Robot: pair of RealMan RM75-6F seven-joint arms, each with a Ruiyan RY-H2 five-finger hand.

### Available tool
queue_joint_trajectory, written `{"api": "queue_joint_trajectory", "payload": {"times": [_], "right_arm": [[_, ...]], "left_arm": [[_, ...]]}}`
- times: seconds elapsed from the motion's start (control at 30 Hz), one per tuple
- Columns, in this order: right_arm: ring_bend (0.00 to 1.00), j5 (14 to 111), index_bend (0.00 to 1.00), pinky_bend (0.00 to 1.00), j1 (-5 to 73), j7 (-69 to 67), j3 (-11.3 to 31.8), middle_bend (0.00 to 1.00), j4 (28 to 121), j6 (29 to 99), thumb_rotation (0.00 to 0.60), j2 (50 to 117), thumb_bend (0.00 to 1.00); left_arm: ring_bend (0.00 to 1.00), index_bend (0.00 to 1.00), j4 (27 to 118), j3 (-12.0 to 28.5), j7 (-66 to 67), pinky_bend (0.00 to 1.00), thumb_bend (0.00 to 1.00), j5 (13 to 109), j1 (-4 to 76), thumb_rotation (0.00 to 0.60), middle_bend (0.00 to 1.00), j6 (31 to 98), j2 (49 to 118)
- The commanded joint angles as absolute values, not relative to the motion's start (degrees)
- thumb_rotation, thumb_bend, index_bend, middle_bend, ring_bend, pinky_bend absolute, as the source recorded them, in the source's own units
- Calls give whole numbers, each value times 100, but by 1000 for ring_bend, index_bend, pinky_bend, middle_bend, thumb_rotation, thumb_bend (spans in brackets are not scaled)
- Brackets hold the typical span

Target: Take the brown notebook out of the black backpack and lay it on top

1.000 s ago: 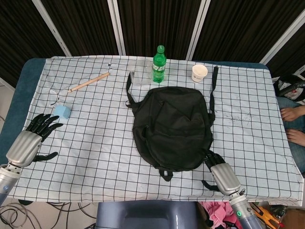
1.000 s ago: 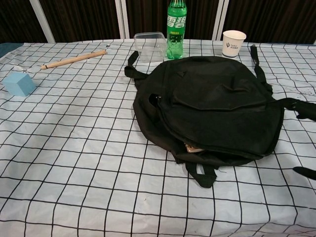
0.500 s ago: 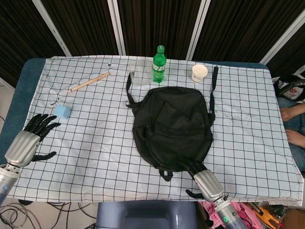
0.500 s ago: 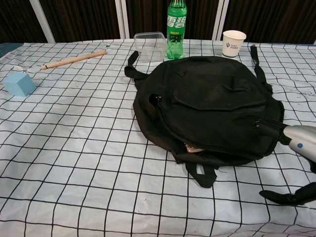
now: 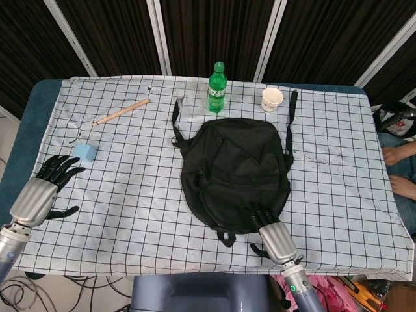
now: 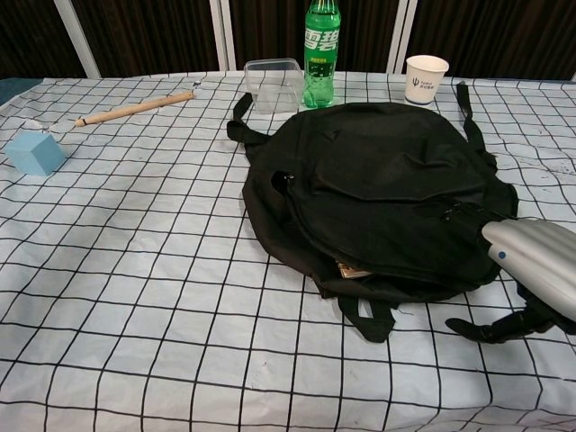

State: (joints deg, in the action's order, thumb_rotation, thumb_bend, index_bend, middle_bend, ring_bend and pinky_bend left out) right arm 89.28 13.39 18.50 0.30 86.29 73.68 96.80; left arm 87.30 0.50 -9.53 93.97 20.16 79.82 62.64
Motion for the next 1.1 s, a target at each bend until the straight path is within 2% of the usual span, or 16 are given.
{"api": "queue_joint_trajectory", "payload": {"times": [0.03,0.53,0.77,0.97,1.1], "right_arm": [[41,8833,87,121,1396,1747,109,1,8527,7297,600,9787,176],[47,8633,137,121,1553,1421,492,41,7985,7442,600,10101,208],[48,8549,152,121,1579,1256,588,50,7960,7503,600,10036,227],[48,8585,188,121,1594,1210,629,64,8130,7608,600,9830,290],[48,8596,250,121,1632,1199,682,81,8368,7625,600,9615,356]], "left_arm": [[0,178,8745,58,-930,0,10,9361,2010,600,91,7954,6256],[0,178,8878,55,-809,0,10,9301,1993,600,89,7828,6201],[0,178,8886,15,-728,0,10,9313,2005,600,89,7721,6197],[0,178,8926,-1,-661,0,10,9333,2020,600,89,7661,6200],[0,178,8965,1,-592,0,10,9342,2048,600,90,7606,6218]]}}
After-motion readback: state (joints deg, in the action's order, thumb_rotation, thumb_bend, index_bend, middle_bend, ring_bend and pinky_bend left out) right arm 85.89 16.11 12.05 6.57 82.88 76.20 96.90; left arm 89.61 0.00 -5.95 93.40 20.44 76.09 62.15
